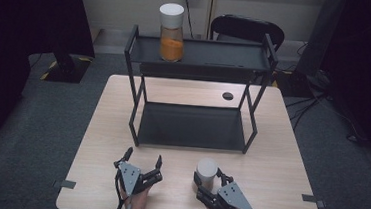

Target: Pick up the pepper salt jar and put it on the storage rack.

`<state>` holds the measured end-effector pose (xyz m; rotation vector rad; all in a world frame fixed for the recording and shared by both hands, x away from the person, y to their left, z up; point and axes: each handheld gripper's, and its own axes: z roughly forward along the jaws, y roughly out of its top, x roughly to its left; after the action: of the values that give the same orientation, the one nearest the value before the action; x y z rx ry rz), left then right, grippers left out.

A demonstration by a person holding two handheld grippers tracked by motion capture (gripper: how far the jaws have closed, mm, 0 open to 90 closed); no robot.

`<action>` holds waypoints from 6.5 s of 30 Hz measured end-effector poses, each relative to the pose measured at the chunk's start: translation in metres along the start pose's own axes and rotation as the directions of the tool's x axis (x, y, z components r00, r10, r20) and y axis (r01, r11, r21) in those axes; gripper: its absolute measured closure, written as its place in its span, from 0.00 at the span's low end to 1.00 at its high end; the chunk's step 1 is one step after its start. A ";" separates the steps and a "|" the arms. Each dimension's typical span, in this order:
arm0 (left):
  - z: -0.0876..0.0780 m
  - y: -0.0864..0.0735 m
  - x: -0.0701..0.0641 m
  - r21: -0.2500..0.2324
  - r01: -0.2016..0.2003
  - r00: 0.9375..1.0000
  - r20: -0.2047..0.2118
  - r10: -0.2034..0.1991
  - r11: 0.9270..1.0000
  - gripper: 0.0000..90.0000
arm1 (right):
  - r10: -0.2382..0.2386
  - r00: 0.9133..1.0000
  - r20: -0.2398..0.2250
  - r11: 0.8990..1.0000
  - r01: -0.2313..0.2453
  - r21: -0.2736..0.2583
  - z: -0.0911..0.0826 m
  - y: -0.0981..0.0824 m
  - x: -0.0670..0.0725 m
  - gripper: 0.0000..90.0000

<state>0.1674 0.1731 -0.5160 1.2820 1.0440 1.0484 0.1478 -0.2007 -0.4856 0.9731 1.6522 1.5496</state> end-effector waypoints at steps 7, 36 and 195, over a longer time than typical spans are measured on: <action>0.000 0.000 0.000 -0.001 0.001 1.000 -0.001 -0.001 1.000 0.01 | -0.010 1.000 0.002 1.000 0.010 0.009 -0.001 0.003 0.001 0.38; 0.000 0.000 -0.001 -0.002 0.001 1.000 -0.007 -0.001 1.000 0.01 | -0.039 0.999 -0.013 0.999 0.039 0.018 0.002 0.035 -0.005 0.38; 0.000 0.000 -0.001 0.002 -0.003 1.000 -0.005 0.003 1.000 0.03 | -0.015 0.991 0.135 0.992 0.031 -0.119 0.189 0.310 -0.060 0.38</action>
<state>0.1673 0.1725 -0.5157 1.2831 1.0476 1.0538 0.3647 -0.1519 -0.1927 0.9685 1.4546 1.5165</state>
